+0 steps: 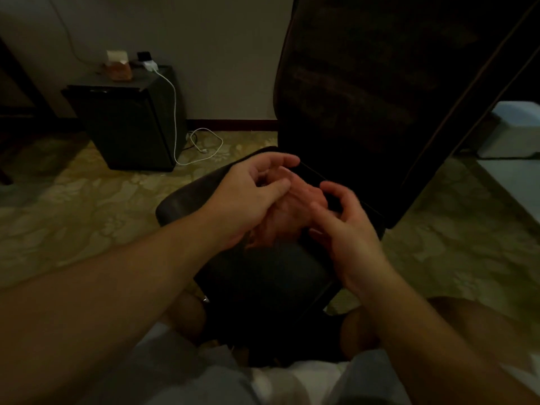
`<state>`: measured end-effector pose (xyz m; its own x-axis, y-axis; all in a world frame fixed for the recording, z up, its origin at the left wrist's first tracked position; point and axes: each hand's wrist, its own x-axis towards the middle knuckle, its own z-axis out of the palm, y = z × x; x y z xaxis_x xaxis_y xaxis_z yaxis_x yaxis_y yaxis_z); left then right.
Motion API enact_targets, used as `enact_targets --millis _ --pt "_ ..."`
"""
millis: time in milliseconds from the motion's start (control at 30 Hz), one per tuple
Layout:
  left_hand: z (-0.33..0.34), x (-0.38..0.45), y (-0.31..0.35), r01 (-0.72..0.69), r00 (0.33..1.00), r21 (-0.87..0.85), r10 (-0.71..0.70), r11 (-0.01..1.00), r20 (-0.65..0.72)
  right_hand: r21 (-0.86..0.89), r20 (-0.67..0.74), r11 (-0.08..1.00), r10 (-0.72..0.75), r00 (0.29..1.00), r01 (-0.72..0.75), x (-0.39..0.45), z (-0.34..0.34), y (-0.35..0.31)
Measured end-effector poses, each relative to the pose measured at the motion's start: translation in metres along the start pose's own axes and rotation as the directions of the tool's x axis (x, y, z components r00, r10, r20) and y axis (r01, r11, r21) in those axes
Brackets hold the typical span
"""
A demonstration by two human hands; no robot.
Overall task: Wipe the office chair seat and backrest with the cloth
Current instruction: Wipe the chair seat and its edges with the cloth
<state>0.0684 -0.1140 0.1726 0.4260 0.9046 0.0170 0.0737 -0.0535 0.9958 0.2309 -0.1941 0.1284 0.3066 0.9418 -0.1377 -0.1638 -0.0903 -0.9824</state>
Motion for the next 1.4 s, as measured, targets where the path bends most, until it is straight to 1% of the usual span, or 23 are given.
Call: enact_targets --millis 133,200,267,333,433,467,533,567,633,733,800,833,900,933,967,1000,1033,1100,1167,1233,1267,1333,1400 --pt "-0.001 0.003 0.005 -0.021 0.999 0.03 0.02 0.999 0.032 0.106 -0.019 0.964 -0.245 0.969 0.245 0.003 -0.008 -0.007" --pt "-0.001 0.005 0.009 -0.013 0.998 0.023 0.011 1.0 0.066 0.181 0.058 0.962 -0.219 0.974 0.206 0.004 -0.007 -0.015" --pt "-0.002 0.005 0.012 0.006 0.992 -0.029 -0.003 1.0 0.127 0.238 0.11 0.968 -0.109 0.988 0.081 0.006 -0.007 -0.017" --pt "-0.004 0.007 0.009 0.004 0.987 -0.041 0.003 0.999 0.16 0.373 0.081 0.928 -0.026 0.996 -0.007 0.009 -0.009 -0.021" --pt "-0.005 0.011 0.002 0.007 0.988 -0.047 0.0 0.999 0.154 0.437 -0.076 0.897 -0.039 0.996 0.069 0.013 -0.012 -0.027" --pt "-0.003 0.012 -0.001 0.008 0.991 -0.04 -0.002 0.999 0.134 0.365 -0.154 0.922 -0.075 0.985 0.127 0.014 -0.011 -0.029" --pt "0.004 0.013 -0.004 0.0 0.997 0.044 -0.004 0.999 0.076 0.02 -0.298 0.971 -0.222 0.928 0.238 0.014 -0.011 -0.026" --pt "0.008 0.014 -0.005 -0.015 0.999 0.129 0.01 0.992 0.043 -0.184 -0.309 0.943 -0.323 0.894 0.278 0.013 -0.012 -0.024" --pt "0.012 0.016 -0.005 -0.074 0.997 0.39 0.079 0.918 0.003 -0.502 -0.175 0.801 -0.464 0.868 0.327 0.012 -0.014 -0.017" --pt "0.009 0.02 -0.002 -0.134 0.988 0.798 0.143 0.588 0.061 -0.781 0.096 0.55 -0.363 0.927 0.296 0.015 -0.021 -0.008" --pt "0.005 0.023 -0.003 -0.176 0.983 0.895 0.117 0.41 0.139 -0.856 0.139 0.43 -0.346 0.928 0.288 0.02 -0.028 -0.006" --pt "0.004 0.025 -0.005 -0.197 0.98 0.887 0.106 0.417 0.168 -0.857 0.112 0.43 -0.385 0.916 0.285 0.025 -0.032 -0.004" --pt "0.011 0.029 -0.013 -0.168 0.985 0.757 0.081 0.632 0.151 -0.749 -0.072 0.623 -0.414 0.907 0.225 0.035 -0.038 0.001" --pt "0.018 0.031 -0.018 -0.088 0.995 0.631 0.041 0.771 0.09 -0.572 -0.165 0.795 -0.354 0.921 0.203 0.04 -0.039 0.003" --pt "0.027 0.034 -0.023 0.004 1.0 0.49 -0.015 0.871 0.018 -0.305 -0.206 0.936 -0.244 0.948 0.175 0.044 -0.038 0.007" --pt "0.035 0.037 -0.029 0.069 0.997 0.376 -0.053 0.924 -0.051 -0.076 -0.189 0.991 -0.126 0.974 0.113 0.046 -0.038 0.012" --pt "0.043 0.041 -0.036 0.094 0.992 0.301 -0.063 0.949 -0.112 0.046 -0.135 0.997 -0.055 0.989 0.062 0.045 -0.036 0.018" --pt "0.052 0.048 -0.049 0.121 0.978 0.21 -0.081 0.97 -0.19 -0.059 -0.108 0.997 -0.049 0.993 0.043 0.044 -0.034 0.03" --pt "0.059 0.05 -0.059 0.146 0.976 0.218 -0.105 0.965 -0.189 -0.222 -0.296 0.973 -0.124 0.947 0.058 0.047 -0.035 0.041" --pt "0.07 0.047 -0.065 0.164 0.982 0.225 -0.137 0.96 -0.132 -0.22 -0.503 0.974 -0.167 0.848 0.061 0.054 -0.037 0.049" --pt "0.079 0.043 -0.065 0.188 0.98 0.177 -0.174 0.966 -0.094 -0.207 -0.546 0.976 -0.175 0.819 0.07 0.057 -0.036 0.05" --pt "0.096 0.036 -0.061 0.322 0.946 0.03 -0.323 0.946 0.016 -0.159 -0.491 0.986 -0.129 0.862 0.057 0.057 -0.031 0.052" --pt "0.107 0.035 -0.06 0.47 0.88 -0.058 -0.462 0.881 0.113 -0.149 -0.345 0.988 -0.083 0.935 0.033 0.054 -0.03 0.057"
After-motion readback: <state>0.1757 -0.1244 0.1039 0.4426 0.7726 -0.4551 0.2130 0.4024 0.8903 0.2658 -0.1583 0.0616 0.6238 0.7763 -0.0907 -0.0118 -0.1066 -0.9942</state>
